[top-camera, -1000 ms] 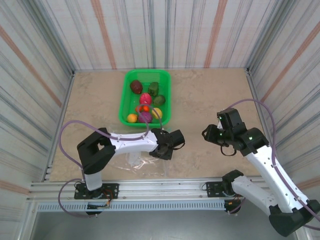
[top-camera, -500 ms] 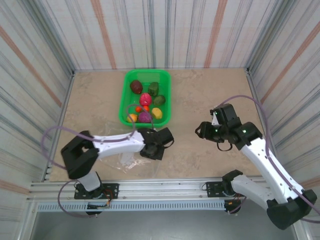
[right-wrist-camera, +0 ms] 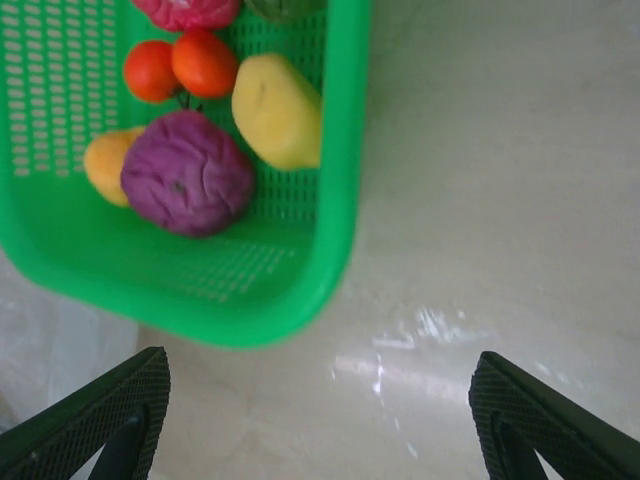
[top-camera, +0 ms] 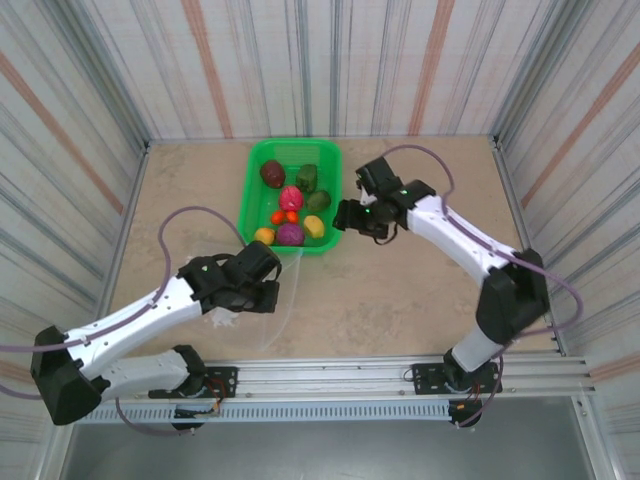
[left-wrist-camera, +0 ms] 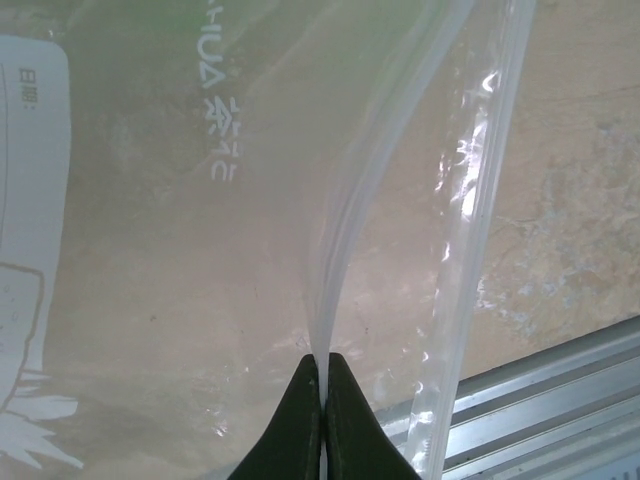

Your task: Place the food in the zip-top bag and seal the zipper

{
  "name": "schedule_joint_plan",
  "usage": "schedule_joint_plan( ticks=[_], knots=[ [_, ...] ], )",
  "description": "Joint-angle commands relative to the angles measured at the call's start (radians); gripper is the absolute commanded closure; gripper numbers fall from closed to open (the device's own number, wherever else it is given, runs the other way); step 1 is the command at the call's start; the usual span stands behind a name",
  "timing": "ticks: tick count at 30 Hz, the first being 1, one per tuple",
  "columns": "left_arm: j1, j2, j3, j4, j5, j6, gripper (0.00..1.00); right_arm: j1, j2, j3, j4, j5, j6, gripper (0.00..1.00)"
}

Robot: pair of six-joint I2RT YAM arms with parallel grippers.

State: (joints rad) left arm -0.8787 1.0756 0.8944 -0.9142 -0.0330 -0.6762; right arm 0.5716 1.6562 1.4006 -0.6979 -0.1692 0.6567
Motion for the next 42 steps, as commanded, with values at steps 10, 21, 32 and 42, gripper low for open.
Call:
schedule_joint_plan(
  ticks=[10, 21, 32, 42],
  knots=[
    [0.186, -0.112, 0.095, -0.235, -0.024, 0.043, 1.00, 0.003, 0.310, 0.221, -0.172, 0.267, 0.014, 0.23],
    [0.271, -0.072, 0.216, -0.242, -0.027, 0.139, 1.00, -0.120, 0.001, -0.141, -0.167, 0.316, 0.026, 0.24],
    [0.305, 0.095, 0.233, 0.033, 0.208, 0.126, 1.00, -0.381, -0.409, -0.423, -0.319, 0.473, 0.017, 0.27],
    [0.310, 0.197, 0.249, 0.209, 0.352, 0.043, 1.00, -0.130, -0.361, -0.192, -0.142, 0.158, -0.176, 0.15]
  ],
)
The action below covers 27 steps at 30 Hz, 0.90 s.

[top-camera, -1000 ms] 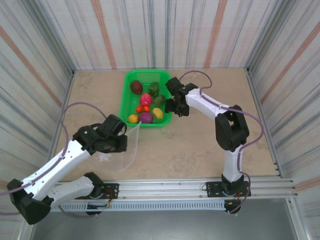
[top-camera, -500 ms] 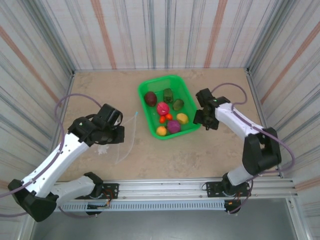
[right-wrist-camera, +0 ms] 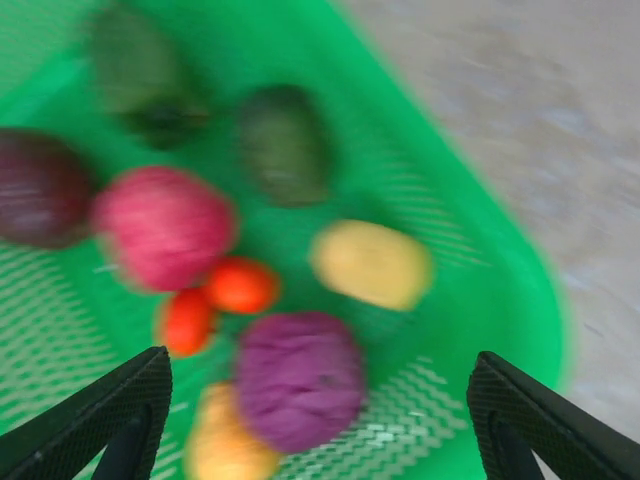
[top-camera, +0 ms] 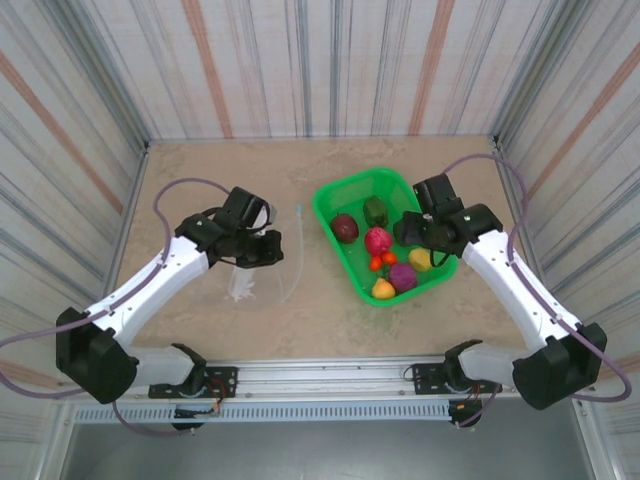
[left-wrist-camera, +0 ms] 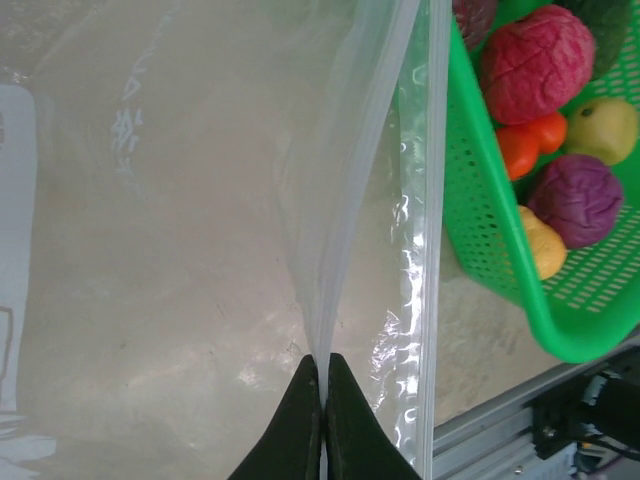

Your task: Place the food in the zip-top bag and seal the zipper

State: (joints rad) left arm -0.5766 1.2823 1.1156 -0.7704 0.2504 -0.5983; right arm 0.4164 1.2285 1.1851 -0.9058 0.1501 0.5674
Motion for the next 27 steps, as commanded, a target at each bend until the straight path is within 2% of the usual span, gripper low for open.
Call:
schedule_joint_plan(
  ticks=[1, 4, 9, 19, 27],
  knots=[
    [0.009, -0.014, 0.020, 0.066, 0.067, -0.037, 1.00, 0.032, 0.113, 0.037, 0.079, -0.193, -0.098, 0.14],
    [0.016, -0.026, 0.008, 0.051, 0.081, -0.039, 1.00, 0.035, 0.243, 0.080, 0.093, -0.202, -0.108, 0.08],
    [0.029, -0.064, -0.030, 0.034, 0.076, -0.052, 1.00, 0.036, 0.399, 0.088, 0.164, -0.201, -0.149, 0.07],
    [0.052, -0.104, -0.083, 0.041, 0.079, -0.074, 1.00, -0.012, 0.639, 0.229, 0.168, -0.216, -0.211, 0.12],
    [0.052, -0.070, -0.058, 0.079, 0.116, -0.052, 1.00, -0.004, 0.697, 0.242, 0.173, -0.290, -0.211, 0.22]
  ],
)
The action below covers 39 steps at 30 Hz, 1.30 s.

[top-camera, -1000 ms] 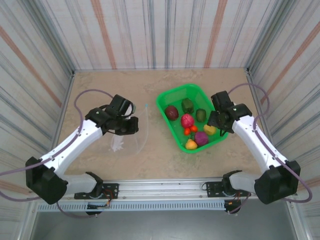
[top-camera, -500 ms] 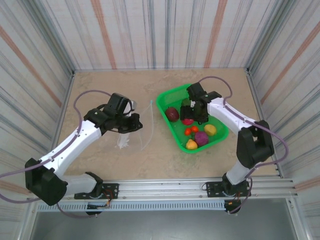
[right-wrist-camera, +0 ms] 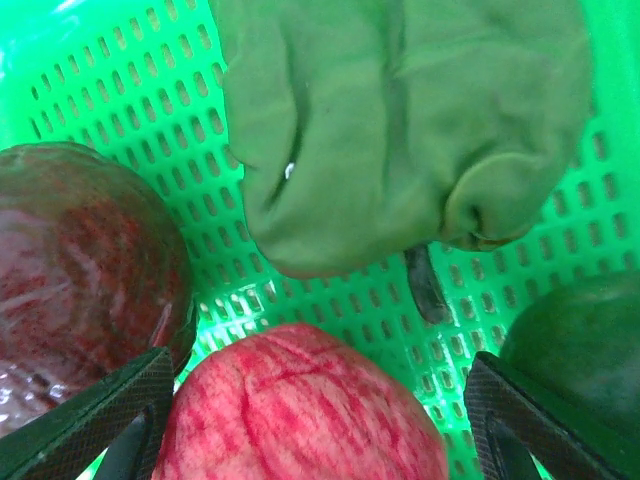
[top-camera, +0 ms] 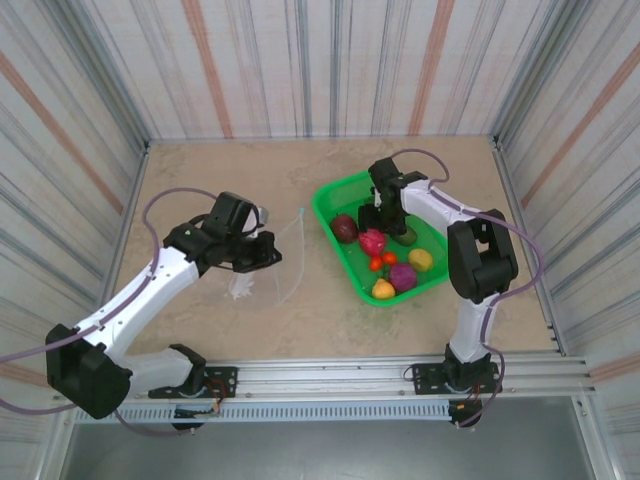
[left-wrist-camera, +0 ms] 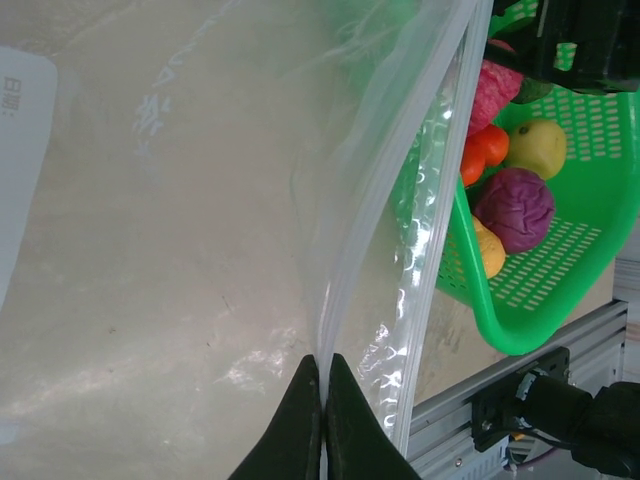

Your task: Place the food in the zip-top bag and seal the zipper

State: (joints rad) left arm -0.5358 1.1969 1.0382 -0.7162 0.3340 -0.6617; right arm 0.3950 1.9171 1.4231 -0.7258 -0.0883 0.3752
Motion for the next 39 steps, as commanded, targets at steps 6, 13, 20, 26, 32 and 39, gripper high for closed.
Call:
schedule_joint_plan(
  ticks=[6, 13, 20, 26, 32, 39],
  knots=[
    [0.011, 0.076, 0.046, 0.076, 0.062, 0.007, 1.00, 0.032, -0.010, -0.059, 0.008, -0.073, 0.014, 0.23],
    [0.010, 0.076, 0.041, 0.130, 0.039, -0.009, 1.00, 0.016, -0.037, -0.063, -0.026, -0.069, 0.001, 0.34],
    [0.011, 0.102, 0.039, 0.178, 0.044, -0.031, 1.00, -0.004, -0.152, -0.099, -0.026, -0.062, 0.046, 0.39],
    [0.011, 0.140, 0.057, 0.220, 0.088, -0.061, 1.00, -0.045, -0.368, -0.140, -0.020, -0.082, 0.146, 0.39],
    [0.010, 0.176, 0.061, 0.294, 0.134, -0.109, 1.00, -0.021, -0.496, -0.145, 0.026, -0.209, 0.214, 0.39],
    [0.010, 0.223, 0.104, 0.362, 0.228, -0.140, 1.00, 0.086, -0.468, -0.025, 0.171, -0.470, 0.278, 0.39]
  ],
)
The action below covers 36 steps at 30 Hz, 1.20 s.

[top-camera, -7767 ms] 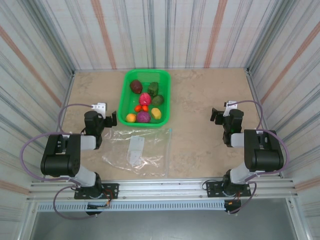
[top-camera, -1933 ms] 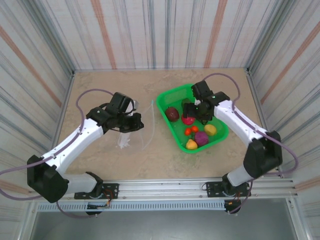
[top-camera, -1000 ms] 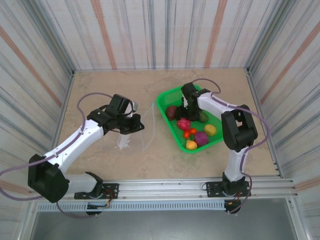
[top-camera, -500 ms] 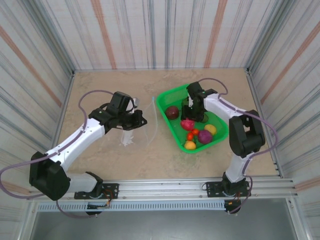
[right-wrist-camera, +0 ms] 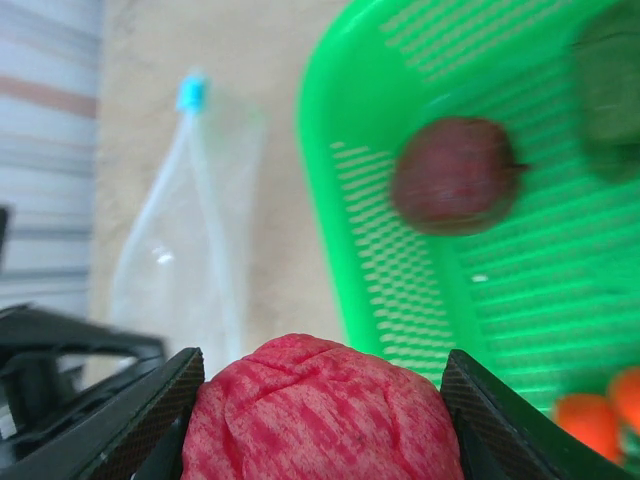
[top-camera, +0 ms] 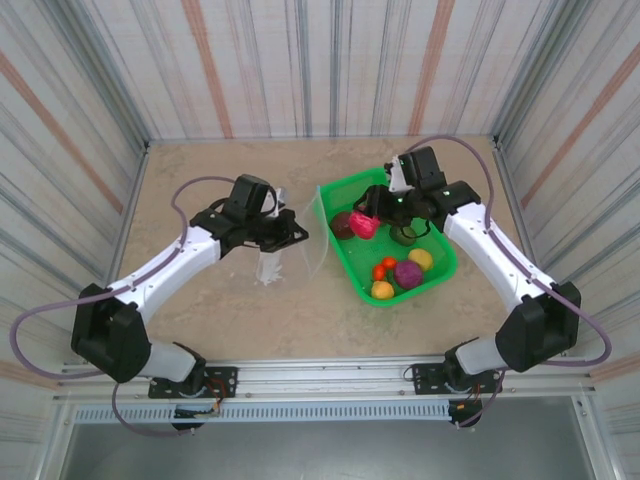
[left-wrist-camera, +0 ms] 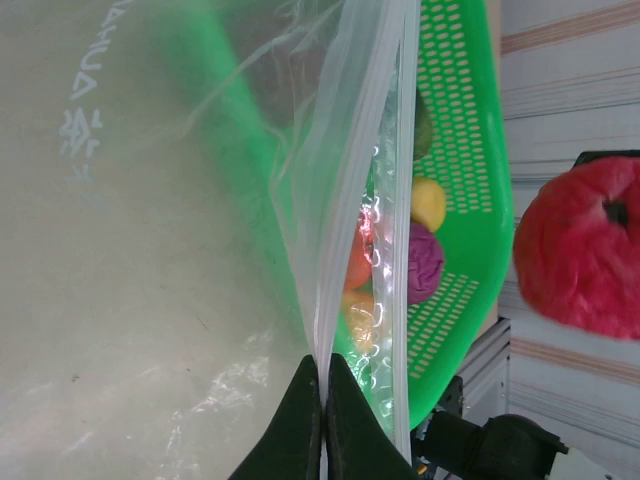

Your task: Place the food in the zip-top bag and seal the zipper

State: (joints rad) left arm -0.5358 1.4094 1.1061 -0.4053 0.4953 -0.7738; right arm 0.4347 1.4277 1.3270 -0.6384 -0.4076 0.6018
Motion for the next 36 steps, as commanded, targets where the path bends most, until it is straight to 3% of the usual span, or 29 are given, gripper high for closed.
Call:
schedule_joint_plan(
  ticks=[1, 10, 19, 26, 36],
  knots=[
    [0.010, 0.015, 0.038, 0.062, 0.075, -0.034, 1.00, 0.063, 0.036, 0.091, 0.105, -0.173, 0.065, 0.39],
    [0.010, -0.017, 0.030, 0.138, 0.106, -0.083, 1.00, 0.088, 0.125, 0.094, 0.207, -0.211, 0.144, 0.39],
    [0.022, -0.078, 0.028, 0.135, 0.086, -0.085, 1.00, 0.090, 0.123, 0.058, 0.022, 0.020, 0.063, 0.39],
    [0.019, -0.065, 0.054, 0.162, 0.132, -0.085, 1.00, 0.149, 0.168, 0.140, -0.096, 0.144, 0.024, 0.38],
    [0.019, -0.076, 0.056, 0.170, 0.125, -0.085, 1.00, 0.150, 0.170, 0.216, -0.122, 0.112, 0.024, 0.14]
  ],
)
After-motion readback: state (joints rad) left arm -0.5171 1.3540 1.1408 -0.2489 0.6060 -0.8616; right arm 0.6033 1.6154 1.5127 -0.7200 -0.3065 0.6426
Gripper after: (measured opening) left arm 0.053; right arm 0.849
